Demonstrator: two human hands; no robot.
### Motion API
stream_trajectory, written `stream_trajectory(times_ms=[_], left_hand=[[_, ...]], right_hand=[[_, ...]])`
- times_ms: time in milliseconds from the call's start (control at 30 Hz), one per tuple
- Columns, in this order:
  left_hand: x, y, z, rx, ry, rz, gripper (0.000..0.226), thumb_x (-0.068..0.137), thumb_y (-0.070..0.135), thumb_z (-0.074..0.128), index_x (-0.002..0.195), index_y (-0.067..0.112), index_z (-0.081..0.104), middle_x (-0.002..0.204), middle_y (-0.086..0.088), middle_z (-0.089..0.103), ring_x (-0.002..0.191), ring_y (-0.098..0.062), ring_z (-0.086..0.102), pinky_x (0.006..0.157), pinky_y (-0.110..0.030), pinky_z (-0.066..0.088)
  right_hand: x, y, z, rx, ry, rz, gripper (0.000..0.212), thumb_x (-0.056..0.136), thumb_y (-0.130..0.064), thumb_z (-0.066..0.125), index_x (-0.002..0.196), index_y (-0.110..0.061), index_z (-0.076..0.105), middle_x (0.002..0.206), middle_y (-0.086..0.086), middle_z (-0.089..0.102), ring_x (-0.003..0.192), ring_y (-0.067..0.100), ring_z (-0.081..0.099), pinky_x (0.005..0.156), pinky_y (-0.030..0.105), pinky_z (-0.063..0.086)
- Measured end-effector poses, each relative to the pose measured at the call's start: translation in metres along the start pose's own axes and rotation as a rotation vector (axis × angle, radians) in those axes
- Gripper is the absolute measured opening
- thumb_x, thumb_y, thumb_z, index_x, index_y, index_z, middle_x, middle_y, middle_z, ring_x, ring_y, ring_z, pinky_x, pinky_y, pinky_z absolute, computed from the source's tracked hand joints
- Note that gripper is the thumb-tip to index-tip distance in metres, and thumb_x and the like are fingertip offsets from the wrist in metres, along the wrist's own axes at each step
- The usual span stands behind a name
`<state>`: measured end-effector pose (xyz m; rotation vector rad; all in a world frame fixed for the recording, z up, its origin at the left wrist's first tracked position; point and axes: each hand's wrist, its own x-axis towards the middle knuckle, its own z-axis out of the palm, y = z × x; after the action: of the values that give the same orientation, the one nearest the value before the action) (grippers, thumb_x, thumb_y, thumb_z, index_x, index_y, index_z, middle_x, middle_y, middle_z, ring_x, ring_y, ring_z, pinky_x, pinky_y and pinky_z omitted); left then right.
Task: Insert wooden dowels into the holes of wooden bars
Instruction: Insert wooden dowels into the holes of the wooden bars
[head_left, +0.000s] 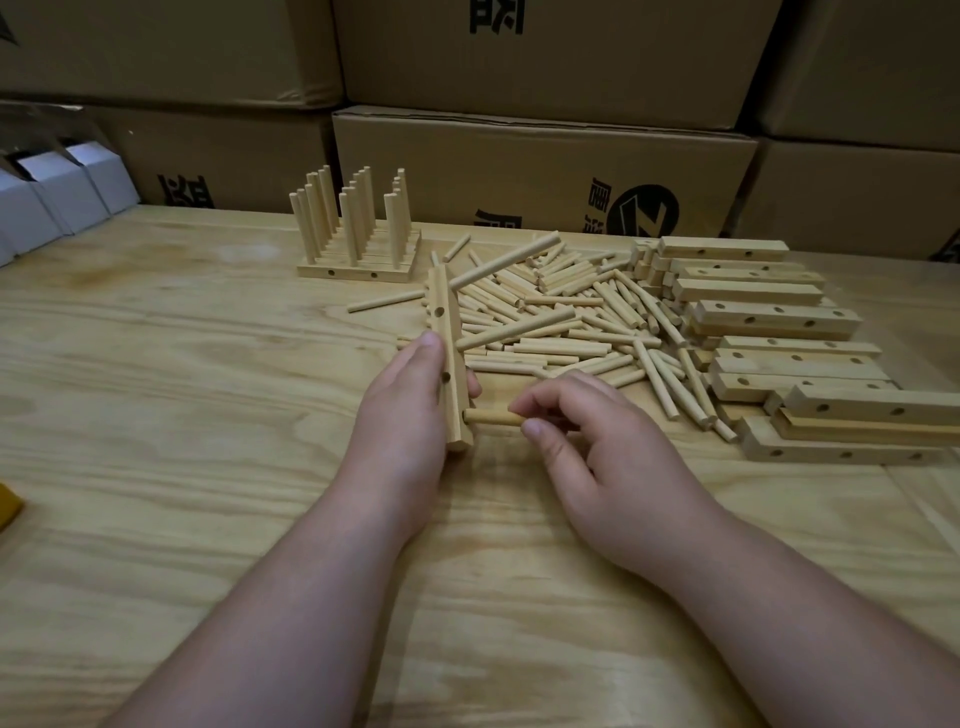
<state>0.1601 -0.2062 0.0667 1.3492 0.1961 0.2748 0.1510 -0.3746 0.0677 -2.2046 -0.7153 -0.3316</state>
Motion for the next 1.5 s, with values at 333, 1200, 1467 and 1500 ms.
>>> stream_trajectory(times_ms=[333, 1200, 1467, 1500], left_hand=[[-0.006, 0.001, 0.002, 0.132, 0.004, 0.091, 0.038, 0.102, 0.046, 0.042, 0.075, 0.033, 0.067, 0.06, 0.001, 0.064, 0.052, -0.012, 0.056, 0.055, -0.028, 0.045], [-0.015, 0.008, 0.007, 0.171, -0.063, 0.163, 0.044, 0.108, 0.032, 0.044, 0.078, 0.016, 0.072, 0.059, 0.005, 0.067, 0.053, -0.003, 0.062, 0.051, -0.013, 0.046], [-0.011, 0.006, 0.005, 0.191, 0.063, 0.083, 0.046, 0.105, 0.051, 0.04, 0.073, 0.033, 0.067, 0.055, 0.001, 0.064, 0.048, -0.007, 0.057, 0.049, -0.024, 0.045], [-0.011, 0.007, 0.004, 0.193, 0.076, 0.067, 0.045, 0.104, 0.055, 0.038, 0.073, 0.041, 0.067, 0.056, 0.002, 0.066, 0.049, -0.007, 0.057, 0.052, -0.027, 0.046]], right_hand=[[0.0, 0.002, -0.001, 0.038, 0.042, -0.115, 0.016, 0.088, -0.011, 0.073, 0.102, -0.02, 0.071, 0.097, -0.011, 0.059, 0.094, 0.008, 0.061, 0.079, 0.014, 0.044], [-0.004, -0.015, -0.006, -0.233, -0.322, 0.086, 0.101, 0.041, -0.098, 0.057, 0.128, -0.049, 0.047, 0.073, -0.033, 0.053, 0.071, -0.01, 0.05, 0.064, 0.019, 0.044], [0.002, -0.004, -0.008, -0.453, -0.144, 0.169, 0.033, 0.079, -0.062, 0.057, 0.101, -0.038, 0.048, 0.073, -0.014, 0.058, 0.072, 0.012, 0.059, 0.06, 0.03, 0.049], [0.005, 0.003, -0.012, -0.467, -0.088, 0.239, 0.028, 0.083, -0.057, 0.059, 0.101, -0.037, 0.05, 0.074, -0.011, 0.06, 0.073, 0.015, 0.061, 0.062, 0.034, 0.052]])
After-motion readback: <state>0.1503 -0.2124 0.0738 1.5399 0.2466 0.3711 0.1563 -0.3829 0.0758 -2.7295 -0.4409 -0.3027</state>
